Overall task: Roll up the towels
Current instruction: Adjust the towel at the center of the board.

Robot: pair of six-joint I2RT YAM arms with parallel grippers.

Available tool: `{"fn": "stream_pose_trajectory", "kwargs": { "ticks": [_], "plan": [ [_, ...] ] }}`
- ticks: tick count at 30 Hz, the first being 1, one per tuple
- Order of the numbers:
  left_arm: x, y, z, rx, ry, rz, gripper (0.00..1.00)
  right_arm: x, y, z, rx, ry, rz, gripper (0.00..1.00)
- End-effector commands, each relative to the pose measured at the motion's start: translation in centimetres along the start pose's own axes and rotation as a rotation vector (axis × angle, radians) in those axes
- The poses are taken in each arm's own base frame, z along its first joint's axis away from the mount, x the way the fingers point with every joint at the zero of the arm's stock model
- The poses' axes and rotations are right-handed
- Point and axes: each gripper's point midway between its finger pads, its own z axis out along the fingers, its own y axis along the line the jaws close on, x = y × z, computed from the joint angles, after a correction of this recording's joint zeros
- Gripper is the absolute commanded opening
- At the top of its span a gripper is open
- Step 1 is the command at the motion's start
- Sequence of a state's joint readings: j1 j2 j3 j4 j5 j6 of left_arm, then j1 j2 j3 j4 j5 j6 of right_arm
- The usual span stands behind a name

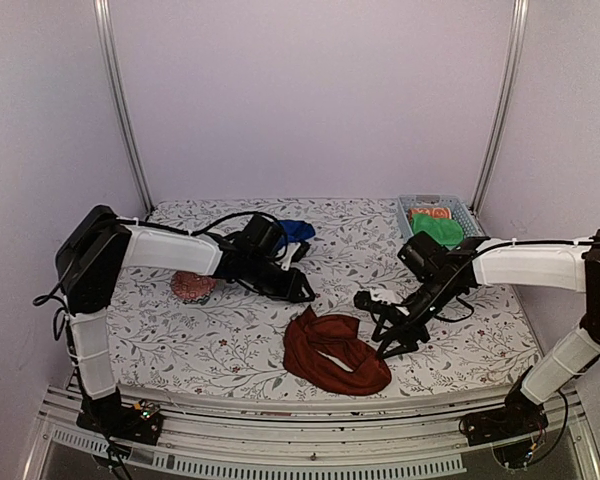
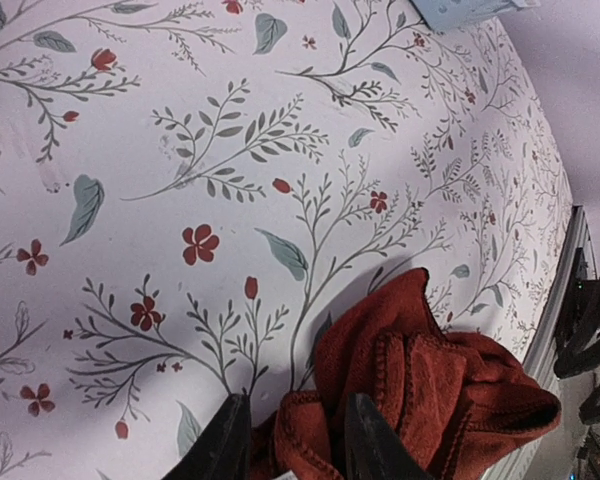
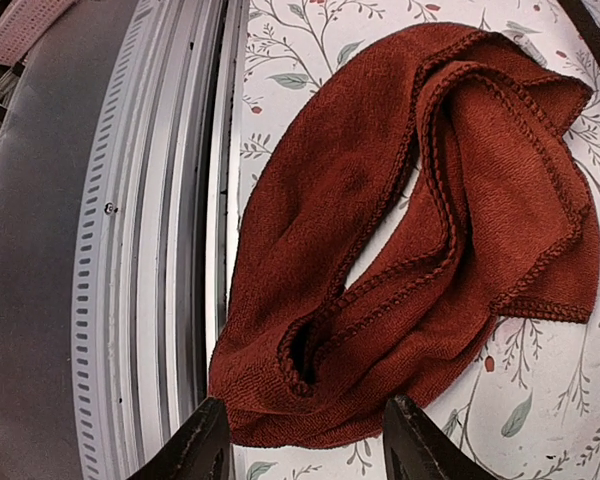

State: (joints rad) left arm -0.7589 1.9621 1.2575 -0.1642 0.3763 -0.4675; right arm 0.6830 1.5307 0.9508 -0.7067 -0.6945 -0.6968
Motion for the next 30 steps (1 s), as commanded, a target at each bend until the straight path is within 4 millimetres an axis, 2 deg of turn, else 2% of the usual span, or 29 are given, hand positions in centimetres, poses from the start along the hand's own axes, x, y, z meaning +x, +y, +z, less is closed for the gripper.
{"fn": "stream_pose_trajectory", "kwargs": {
  "ticks": [1, 10, 13, 16, 19, 21, 22, 23, 24, 26, 28, 30],
  "plan": [
    [0.3, 0.7, 1.8, 0.003, 0.036, -0.026, 0.35, 0.4, 0.4, 1.1, -0.048, 0.017, 0.019, 0.54],
    [1.3, 1.1, 3.1, 0.018, 0.077, -0.042, 0.31, 0.4, 0.6, 1.8, -0.083, 0.034, 0.033, 0.54],
    [1.2, 1.0, 3.3, 0.023, 0.076, -0.038, 0.25, 0.4, 1.0, 2.1, -0.106, 0.038, 0.033, 0.54],
    [0.9, 0.8, 3.1, 0.032, 0.067, -0.030, 0.14, 0.6, 1.1, 2.4, -0.122, 0.039, 0.037, 0.51],
    [0.0, 0.2, 2.5, 0.038, 0.036, -0.011, 0.00, 0.5, 1.3, 2.6, -0.142, 0.035, 0.043, 0.41],
    [-0.9, 0.0, 2.0, 0.031, 0.009, 0.001, 0.00, 0.3, 1.2, 2.6, -0.148, 0.031, 0.042, 0.27],
    [-1.4, -0.1, 1.6, 0.025, -0.007, 0.008, 0.00, 0.2, 1.1, 2.6, -0.145, 0.032, 0.041, 0.17],
    [-2.1, -0.2, 1.1, 0.019, -0.027, 0.017, 0.00, 0.1, 0.8, 2.5, -0.134, 0.035, 0.037, 0.07],
    [-2.8, -0.2, 0.5, 0.009, -0.047, 0.025, 0.00, -0.1, 0.4, 2.2, -0.112, 0.041, 0.031, 0.03],
    [-5.3, -0.2, -2.0, -0.019, -0.116, 0.043, 0.00, -0.4, -1.0, 0.9, -0.052, 0.049, 0.029, 0.02],
    [-8.4, -0.1, -5.7, -0.050, -0.211, 0.054, 0.00, -1.5, -3.0, -1.6, 0.026, 0.026, 0.029, 0.02],
    [-11.6, 0.3, -9.9, -0.094, -0.316, 0.062, 0.00, -2.8, -5.5, -5.3, 0.124, -0.013, 0.030, 0.02]
  ]
}}
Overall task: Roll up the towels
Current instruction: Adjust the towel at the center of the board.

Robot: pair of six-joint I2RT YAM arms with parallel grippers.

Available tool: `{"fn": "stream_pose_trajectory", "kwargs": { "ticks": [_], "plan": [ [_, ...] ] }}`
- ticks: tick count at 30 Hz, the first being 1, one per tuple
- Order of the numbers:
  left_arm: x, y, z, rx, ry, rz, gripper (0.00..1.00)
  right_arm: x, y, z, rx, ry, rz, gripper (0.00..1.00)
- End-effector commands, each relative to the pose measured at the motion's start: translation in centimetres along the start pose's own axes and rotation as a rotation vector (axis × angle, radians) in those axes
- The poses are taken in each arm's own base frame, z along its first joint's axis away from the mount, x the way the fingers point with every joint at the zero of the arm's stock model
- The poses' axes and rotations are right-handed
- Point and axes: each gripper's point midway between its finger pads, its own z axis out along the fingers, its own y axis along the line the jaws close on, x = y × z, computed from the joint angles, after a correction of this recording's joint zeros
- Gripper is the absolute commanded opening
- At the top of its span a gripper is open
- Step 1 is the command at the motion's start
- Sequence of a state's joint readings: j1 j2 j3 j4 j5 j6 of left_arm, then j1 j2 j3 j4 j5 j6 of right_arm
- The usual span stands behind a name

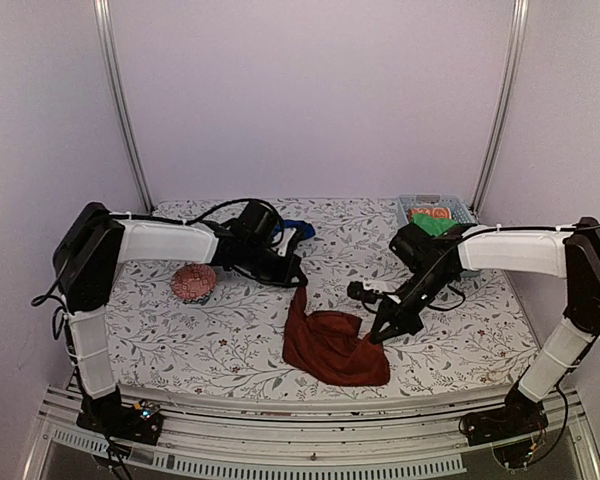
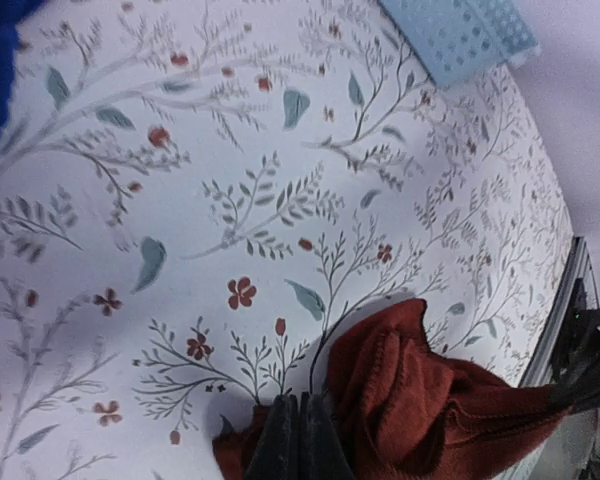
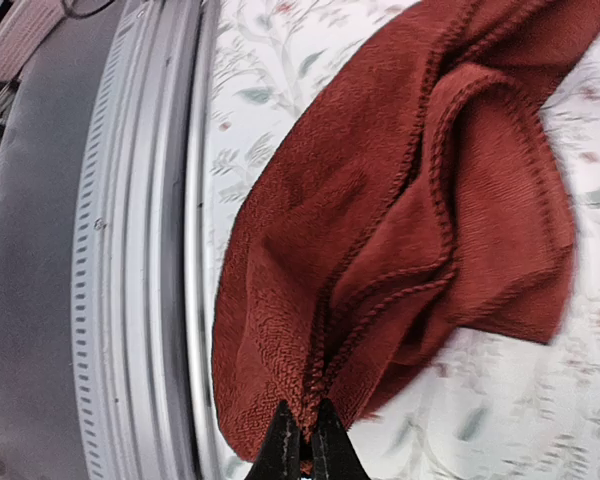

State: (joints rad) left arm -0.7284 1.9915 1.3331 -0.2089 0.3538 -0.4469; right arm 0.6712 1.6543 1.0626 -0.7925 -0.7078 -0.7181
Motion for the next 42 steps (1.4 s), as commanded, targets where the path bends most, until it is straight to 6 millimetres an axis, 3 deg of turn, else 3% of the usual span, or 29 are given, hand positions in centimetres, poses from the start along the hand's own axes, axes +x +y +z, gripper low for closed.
{"fn": "stream_pose_trajectory", "kwargs": {
  "ticks": [1, 4, 6, 8, 10, 13, 18, 20, 23, 27, 31, 35, 38, 40, 42],
  "plan": [
    [-11.4, -0.3, -11.8, -0.081, -0.353, 0.063, 0.00, -3.6, -4.9, -8.8, 0.239, -0.095, -0.030, 0.02],
    [-15.8, -0.5, -19.5, -0.140, -0.538, 0.084, 0.00, -6.6, -7.0, -16.4, 0.425, -0.200, -0.049, 0.02],
    [-17.4, -1.8, -24.0, -0.152, -0.645, 0.107, 0.00, -8.4, -6.9, -20.5, 0.545, -0.254, -0.079, 0.02],
    [-17.7, -3.3, -27.0, -0.136, -0.708, 0.137, 0.00, -9.6, -5.9, -23.2, 0.640, -0.298, -0.118, 0.03],
    [-16.6, -4.4, -28.3, -0.098, -0.723, 0.147, 0.00, -9.9, -4.3, -24.3, 0.678, -0.332, -0.158, 0.03],
    [-12.9, -4.1, -27.3, -0.043, -0.676, 0.098, 0.00, -7.7, -2.0, -22.1, 0.599, -0.323, -0.163, 0.08],
    [-3.3, -2.4, -21.1, 0.029, -0.473, 0.042, 0.00, -0.2, 2.0, -12.1, 0.322, -0.170, -0.080, 0.29],
    [0.4, -0.8, -18.5, -0.003, -0.374, -0.001, 0.00, 2.0, 4.2, -9.4, 0.226, -0.091, -0.107, 0.33],
    [3.7, 1.9, -17.1, -0.099, -0.295, -0.052, 0.00, 1.5, 4.1, -10.3, 0.279, -0.080, -0.136, 0.37],
    [4.6, 3.3, -18.0, -0.170, -0.321, -0.072, 0.00, 0.3, 2.9, -11.7, 0.348, -0.089, -0.126, 0.37],
    [4.7, 3.3, -17.6, -0.154, -0.333, -0.075, 0.00, 2.2, -1.4, -11.5, 0.479, -0.048, -0.032, 0.34],
    [5.1, 4.2, -17.8, -0.209, -0.316, -0.082, 0.00, 3.7, -5.5, -12.9, 0.513, -0.071, 0.152, 0.30],
    [5.5, 6.0, -19.4, -0.327, -0.334, -0.109, 0.00, 4.2, -7.9, -14.5, 0.581, -0.065, 0.193, 0.30],
    [6.4, 8.7, -22.3, -0.507, -0.345, -0.189, 0.00, 4.5, -9.2, -16.0, 0.658, -0.062, 0.203, 0.30],
    [6.0, 9.4, -26.2, -0.617, -0.437, -0.197, 0.00, 4.8, -10.2, -17.3, 0.701, -0.072, 0.225, 0.30]
  ]
}}
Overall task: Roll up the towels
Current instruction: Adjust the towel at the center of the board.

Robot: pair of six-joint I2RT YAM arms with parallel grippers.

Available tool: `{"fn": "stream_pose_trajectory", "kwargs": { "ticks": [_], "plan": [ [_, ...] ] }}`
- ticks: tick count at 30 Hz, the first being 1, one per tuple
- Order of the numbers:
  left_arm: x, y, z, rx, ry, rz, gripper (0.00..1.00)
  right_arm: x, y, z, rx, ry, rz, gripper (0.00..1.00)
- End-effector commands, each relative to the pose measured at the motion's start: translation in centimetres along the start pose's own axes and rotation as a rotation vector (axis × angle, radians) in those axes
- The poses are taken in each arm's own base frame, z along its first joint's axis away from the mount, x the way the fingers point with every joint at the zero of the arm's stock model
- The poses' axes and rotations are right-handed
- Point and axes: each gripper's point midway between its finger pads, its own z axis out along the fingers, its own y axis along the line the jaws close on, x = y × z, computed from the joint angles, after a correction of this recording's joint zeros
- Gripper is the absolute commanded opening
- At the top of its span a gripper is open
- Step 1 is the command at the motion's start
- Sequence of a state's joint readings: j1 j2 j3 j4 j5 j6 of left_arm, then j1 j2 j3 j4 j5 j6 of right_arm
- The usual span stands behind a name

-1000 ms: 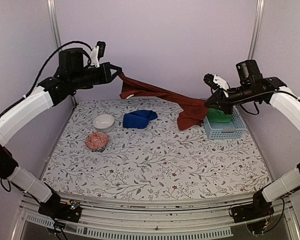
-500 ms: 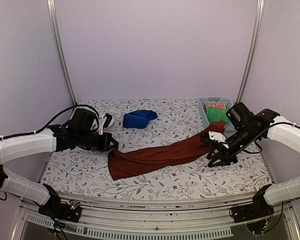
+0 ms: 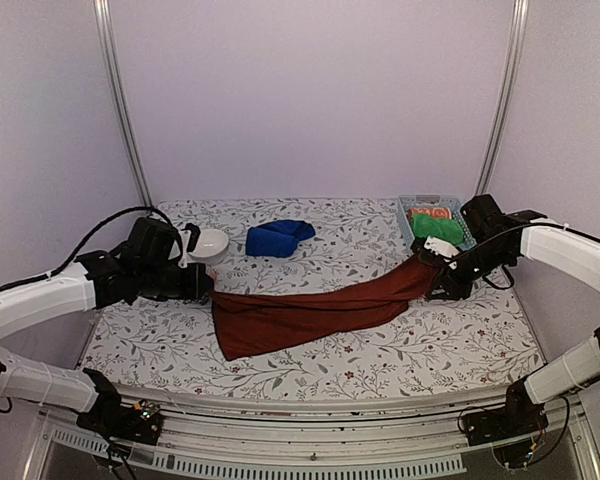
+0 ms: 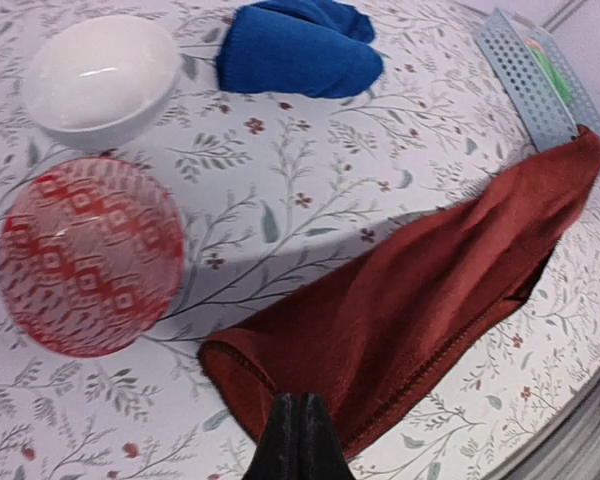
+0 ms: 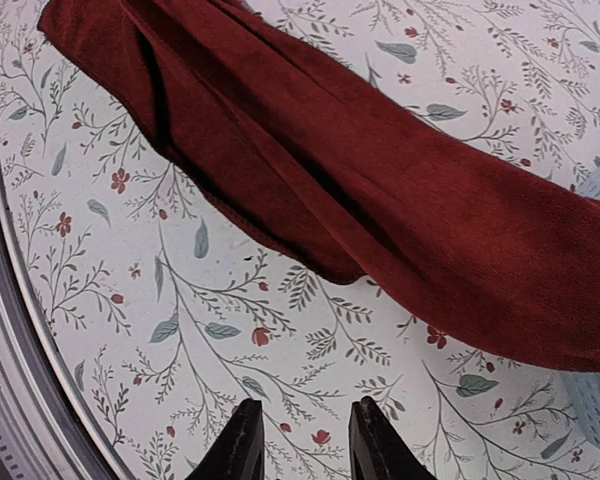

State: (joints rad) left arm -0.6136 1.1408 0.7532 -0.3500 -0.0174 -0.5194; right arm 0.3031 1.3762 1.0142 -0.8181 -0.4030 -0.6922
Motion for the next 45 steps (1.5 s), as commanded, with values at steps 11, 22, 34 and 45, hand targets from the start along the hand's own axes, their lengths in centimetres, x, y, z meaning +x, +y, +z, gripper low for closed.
{"fn": "stream_pose_trajectory", "kwargs": {
  "ticks": [11, 22, 34, 45],
  "plan": [
    [-0.6, 1.7, -4.9, -0.043, -0.085, -0.068, 0.00, -1.8, -2.0, -0.4, 0.014, -0.096, -0.010, 0.33],
    [-1.4, 3.5, -12.0, -0.037, -0.333, -0.071, 0.00, -3.2, -1.3, 1.4, -0.014, -0.075, -0.144, 0.34],
    [-1.1, 0.7, -3.3, 0.057, -0.188, -0.036, 0.00, -3.7, -1.1, 9.6, 0.037, 0.083, -0.303, 0.35],
    [-1.4, 1.3, -0.7, 0.020, -0.183, -0.028, 0.00, -4.6, -6.1, 13.5, 0.215, 0.107, -0.318, 0.46]
  ]
}}
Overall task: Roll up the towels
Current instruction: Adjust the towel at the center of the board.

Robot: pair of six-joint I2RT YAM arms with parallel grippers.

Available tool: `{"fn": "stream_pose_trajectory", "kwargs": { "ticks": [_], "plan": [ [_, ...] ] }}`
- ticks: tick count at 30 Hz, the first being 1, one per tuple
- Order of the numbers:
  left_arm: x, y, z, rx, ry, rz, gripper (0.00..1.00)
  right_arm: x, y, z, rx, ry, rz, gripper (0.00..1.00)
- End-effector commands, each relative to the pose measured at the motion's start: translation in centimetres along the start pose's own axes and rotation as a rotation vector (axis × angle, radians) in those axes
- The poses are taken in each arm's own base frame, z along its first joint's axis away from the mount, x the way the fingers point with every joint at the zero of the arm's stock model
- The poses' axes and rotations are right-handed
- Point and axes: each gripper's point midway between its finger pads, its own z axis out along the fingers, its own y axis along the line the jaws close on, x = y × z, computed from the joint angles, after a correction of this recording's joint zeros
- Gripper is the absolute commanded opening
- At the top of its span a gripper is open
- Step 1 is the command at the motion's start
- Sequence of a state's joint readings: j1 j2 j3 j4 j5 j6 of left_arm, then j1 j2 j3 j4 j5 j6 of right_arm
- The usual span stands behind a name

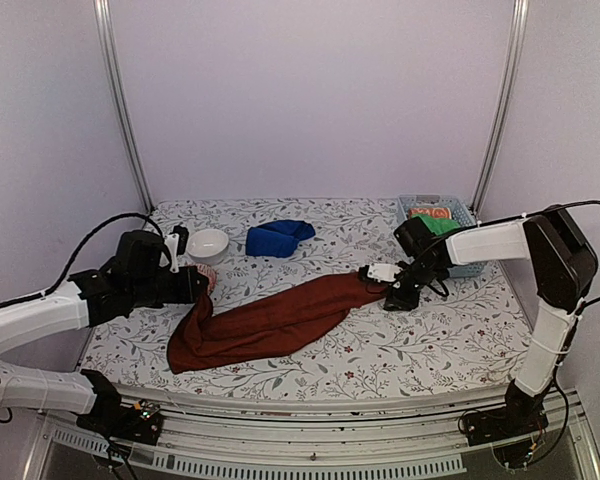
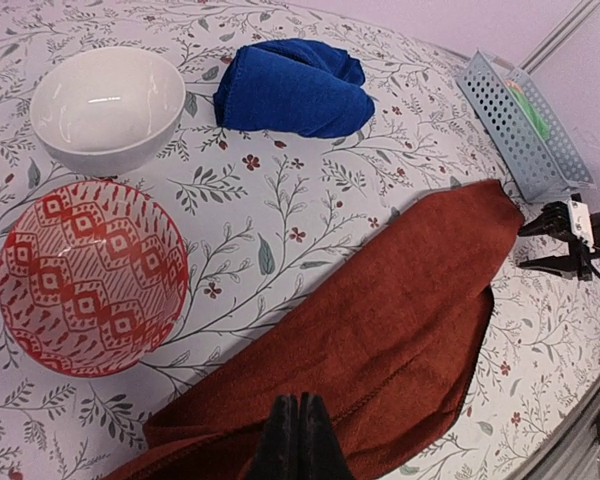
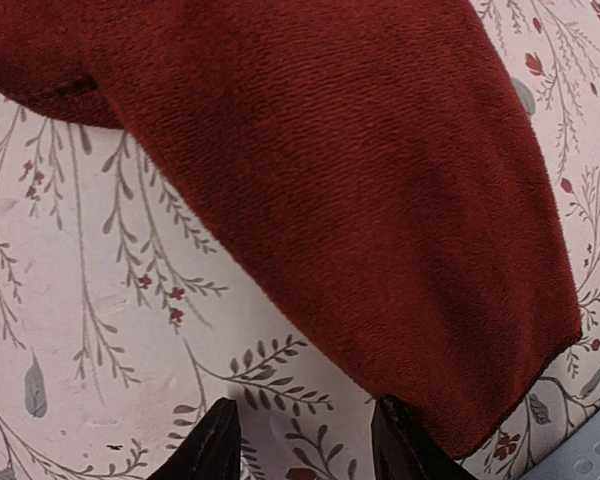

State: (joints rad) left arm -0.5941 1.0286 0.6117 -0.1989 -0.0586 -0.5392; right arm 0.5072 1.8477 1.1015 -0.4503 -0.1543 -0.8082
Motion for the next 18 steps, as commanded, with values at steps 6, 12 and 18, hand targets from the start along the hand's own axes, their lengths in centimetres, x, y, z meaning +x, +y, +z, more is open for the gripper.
{"fn": "stream_pose_trajectory", "kwargs": {
  "ticks": [6, 12, 18],
  "plan": [
    [-1.0, 0.0, 0.9, 0.002, -0.021, 0.031, 0.00, -3.1, -4.7, -1.0, 0.176, -0.081, -0.048, 0.42],
    [-1.4, -0.1, 0.8, 0.005, -0.036, 0.029, 0.00, -2.7, -3.8, 0.6, 0.104, -0.058, -0.068, 0.43],
    [-1.7, 0.3, 0.3, -0.019, -0.036, 0.043, 0.00, -2.5, -2.2, -0.4, 0.009, -0.038, -0.042, 0.03]
  ]
}}
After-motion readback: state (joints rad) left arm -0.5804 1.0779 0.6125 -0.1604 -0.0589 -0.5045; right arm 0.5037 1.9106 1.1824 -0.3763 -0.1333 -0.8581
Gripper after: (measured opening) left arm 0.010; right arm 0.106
